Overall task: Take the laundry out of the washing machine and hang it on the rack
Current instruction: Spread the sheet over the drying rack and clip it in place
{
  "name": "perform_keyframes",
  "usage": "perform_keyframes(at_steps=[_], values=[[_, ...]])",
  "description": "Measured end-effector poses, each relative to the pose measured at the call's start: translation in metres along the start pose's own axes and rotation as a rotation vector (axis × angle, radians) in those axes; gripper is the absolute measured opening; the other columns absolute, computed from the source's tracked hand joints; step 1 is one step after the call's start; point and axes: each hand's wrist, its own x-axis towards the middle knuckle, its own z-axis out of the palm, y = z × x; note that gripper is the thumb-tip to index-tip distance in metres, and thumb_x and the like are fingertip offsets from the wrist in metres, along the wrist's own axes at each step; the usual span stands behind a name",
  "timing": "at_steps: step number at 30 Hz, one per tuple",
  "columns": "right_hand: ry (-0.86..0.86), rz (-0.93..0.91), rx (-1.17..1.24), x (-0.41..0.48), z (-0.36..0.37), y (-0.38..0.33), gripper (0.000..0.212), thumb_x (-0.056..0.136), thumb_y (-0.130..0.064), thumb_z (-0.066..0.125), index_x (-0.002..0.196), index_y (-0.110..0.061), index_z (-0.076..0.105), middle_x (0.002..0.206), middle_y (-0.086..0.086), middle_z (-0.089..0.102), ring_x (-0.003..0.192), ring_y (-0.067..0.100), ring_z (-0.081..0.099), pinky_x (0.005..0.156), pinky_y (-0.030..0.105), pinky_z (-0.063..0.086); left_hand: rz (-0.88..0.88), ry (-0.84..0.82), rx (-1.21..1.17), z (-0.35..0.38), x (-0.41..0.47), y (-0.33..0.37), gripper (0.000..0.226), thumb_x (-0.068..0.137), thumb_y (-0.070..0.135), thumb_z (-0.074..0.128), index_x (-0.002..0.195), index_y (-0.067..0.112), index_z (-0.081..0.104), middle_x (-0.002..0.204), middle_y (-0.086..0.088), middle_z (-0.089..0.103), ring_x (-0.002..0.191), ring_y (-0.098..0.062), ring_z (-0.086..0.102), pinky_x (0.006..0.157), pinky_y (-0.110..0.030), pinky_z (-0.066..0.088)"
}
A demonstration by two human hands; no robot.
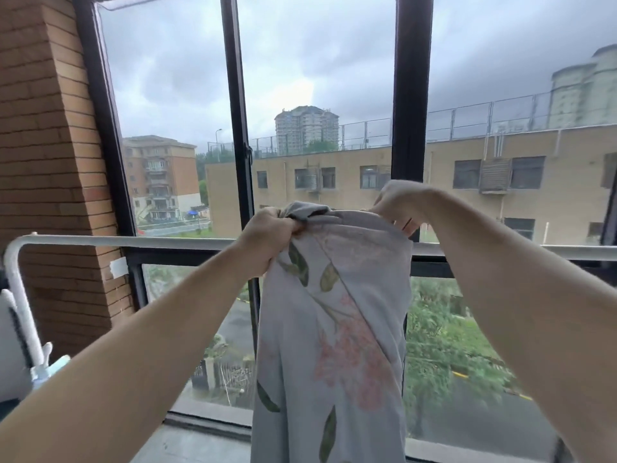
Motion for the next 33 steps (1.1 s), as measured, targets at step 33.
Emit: perform_keyframes(at_steps=[33], values=[[-0.029,0.199,1.220,-0.130,0.087,-0.001,0.041,0.097,-0.053,0.057,0.116,-0.020,0.072,0.104,0.007,0.077,0.088,0.019,0.076,0.061,0.028,0.059,0.032,0.042,0.310,-0.016,-0.007,-0.011,0.020,0.079,0.009,0.048,0.083,0.005,0.067,0.080,-0.014,0.066,0.085,-0.035,0.064,0.063,-0.031,0.049]])
